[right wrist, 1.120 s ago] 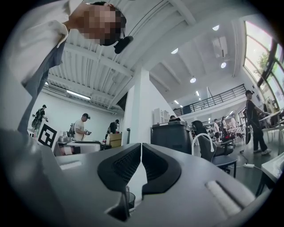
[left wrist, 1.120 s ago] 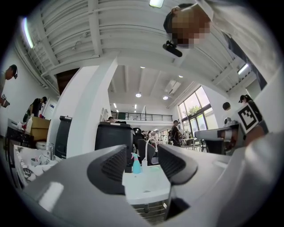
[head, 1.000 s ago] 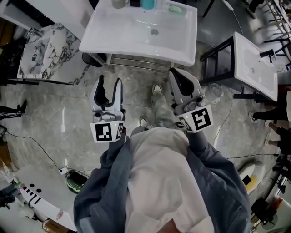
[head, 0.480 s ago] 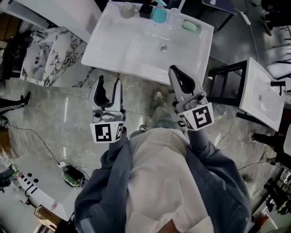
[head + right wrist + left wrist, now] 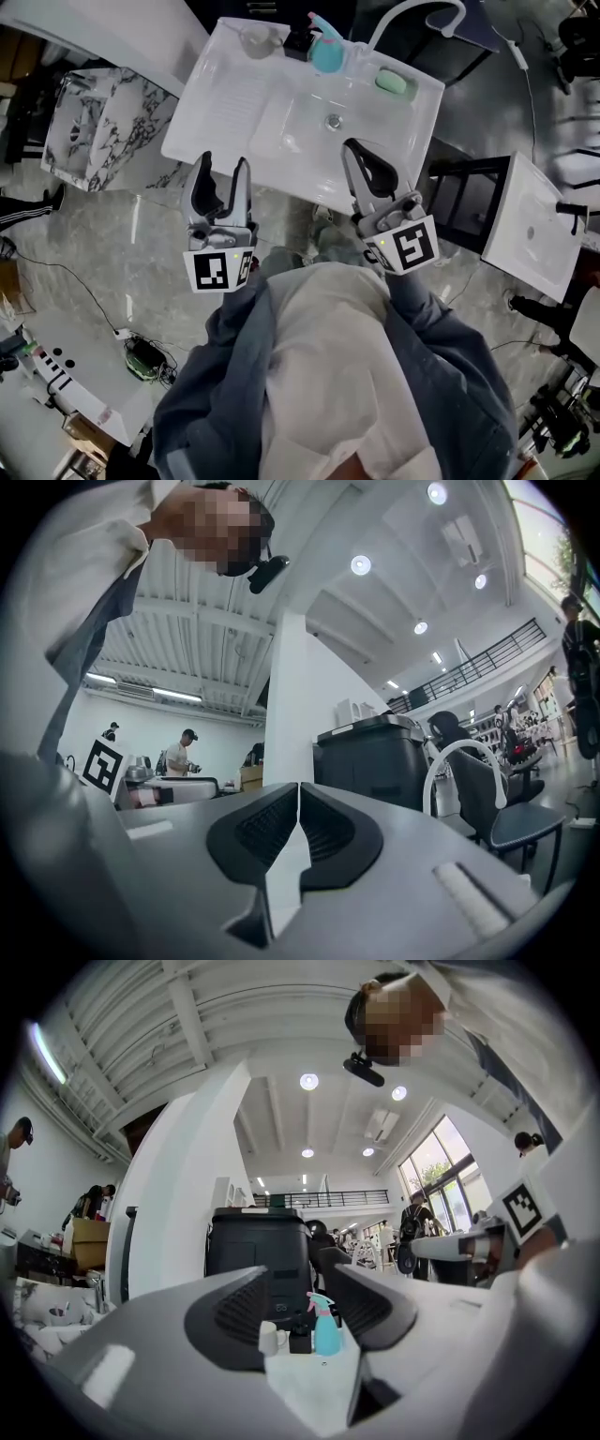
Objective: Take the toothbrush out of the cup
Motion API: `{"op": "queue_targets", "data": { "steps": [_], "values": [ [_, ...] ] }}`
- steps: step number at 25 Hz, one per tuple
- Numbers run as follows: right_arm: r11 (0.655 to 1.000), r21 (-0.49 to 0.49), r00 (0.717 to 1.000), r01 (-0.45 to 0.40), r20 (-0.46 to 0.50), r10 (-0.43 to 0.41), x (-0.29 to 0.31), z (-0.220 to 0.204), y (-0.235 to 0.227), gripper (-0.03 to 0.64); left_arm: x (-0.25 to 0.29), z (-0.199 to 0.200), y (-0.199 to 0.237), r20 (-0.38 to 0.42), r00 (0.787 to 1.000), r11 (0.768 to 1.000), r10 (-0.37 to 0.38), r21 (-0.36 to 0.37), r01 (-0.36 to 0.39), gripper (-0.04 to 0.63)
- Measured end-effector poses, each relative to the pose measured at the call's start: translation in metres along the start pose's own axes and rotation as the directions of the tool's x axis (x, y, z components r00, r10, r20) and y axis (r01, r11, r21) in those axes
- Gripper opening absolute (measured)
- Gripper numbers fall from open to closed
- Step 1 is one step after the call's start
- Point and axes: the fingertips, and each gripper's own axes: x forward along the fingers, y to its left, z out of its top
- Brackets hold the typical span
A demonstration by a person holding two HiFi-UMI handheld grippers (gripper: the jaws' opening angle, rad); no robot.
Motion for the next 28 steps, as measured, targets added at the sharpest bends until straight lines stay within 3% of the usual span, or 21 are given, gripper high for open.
{"op": "queue_targets", "data": {
  "steps": [11,28],
  "values": [
    [0.999,0.006,0.999,-0.031,0.011,0.031,0.032,0.001,-0.014,0.011,0.027,0.003,0.014,0.011,1.0,1.0,0.018,0.007,-0.018,0.23],
    [1.0,-0.008,1.0,0.002,0.013,-0.002,0.066,-0.004,-0.016,0.011,0.066,-0.018,0.04,0.009,0.999,0.999,-0.04,-0.032,0.04,0.23]
  ]
}}
